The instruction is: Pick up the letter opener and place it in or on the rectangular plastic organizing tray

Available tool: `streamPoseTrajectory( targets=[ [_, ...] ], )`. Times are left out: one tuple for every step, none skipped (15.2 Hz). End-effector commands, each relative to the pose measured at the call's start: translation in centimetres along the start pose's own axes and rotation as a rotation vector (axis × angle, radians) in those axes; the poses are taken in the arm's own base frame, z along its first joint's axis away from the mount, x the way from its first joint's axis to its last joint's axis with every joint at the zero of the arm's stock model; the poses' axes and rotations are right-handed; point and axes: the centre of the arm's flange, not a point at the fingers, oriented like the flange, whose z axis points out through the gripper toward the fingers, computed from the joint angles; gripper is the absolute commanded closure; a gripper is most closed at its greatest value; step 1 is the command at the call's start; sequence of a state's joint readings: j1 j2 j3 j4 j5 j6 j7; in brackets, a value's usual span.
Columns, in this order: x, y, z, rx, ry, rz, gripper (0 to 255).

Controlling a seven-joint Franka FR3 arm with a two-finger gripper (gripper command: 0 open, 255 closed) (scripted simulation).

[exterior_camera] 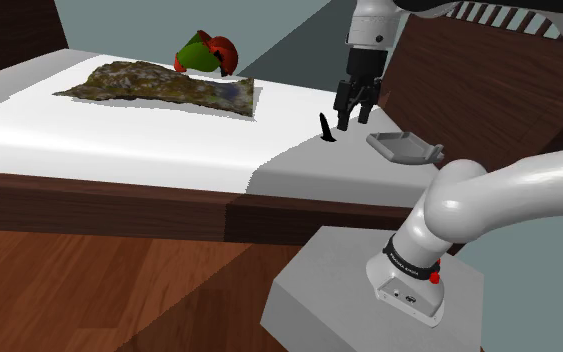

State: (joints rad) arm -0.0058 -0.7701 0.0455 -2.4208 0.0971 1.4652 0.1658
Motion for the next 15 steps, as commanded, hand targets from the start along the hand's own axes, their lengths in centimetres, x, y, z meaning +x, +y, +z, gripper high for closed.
streamPoseTrajectory(
  targets=[
    [0.0,0.0,0.0,0.000,0.000,0.000,0],
    [1.0,0.7,0.3,0.002,0.006,0.021,0],
    [2.0,1.3,0.7,0.004,0.011,0.042,0],
    [3.0,2.1,1.0,0.007,0.017,0.063,0],
    [4.0,2.8,1.3,0.009,0.022,0.084,0],
    [5.0,3.5,1.6,0.011,0.028,0.105,0],
    [6.0,4.3,1.9,0.013,0.034,0.126,0],
    [6.9,5.1,2.2,0.015,0.039,0.147,0],
    [7.8,5.9,2.5,0.018,0.045,0.168,0],
    [8.7,6.7,2.8,0.020,0.050,0.189,0],
    [9.6,7.5,3.1,0.022,0.056,0.210,0],
    [10.5,8.4,3.4,0.024,0.062,0.231,0],
    [11.4,9.3,3.7,0.027,0.067,0.252,0],
    [12.2,10.2,4.0,0.029,0.073,0.273,0],
    [13.1,11.1,4.3,0.031,0.078,0.294,0]
  ],
)
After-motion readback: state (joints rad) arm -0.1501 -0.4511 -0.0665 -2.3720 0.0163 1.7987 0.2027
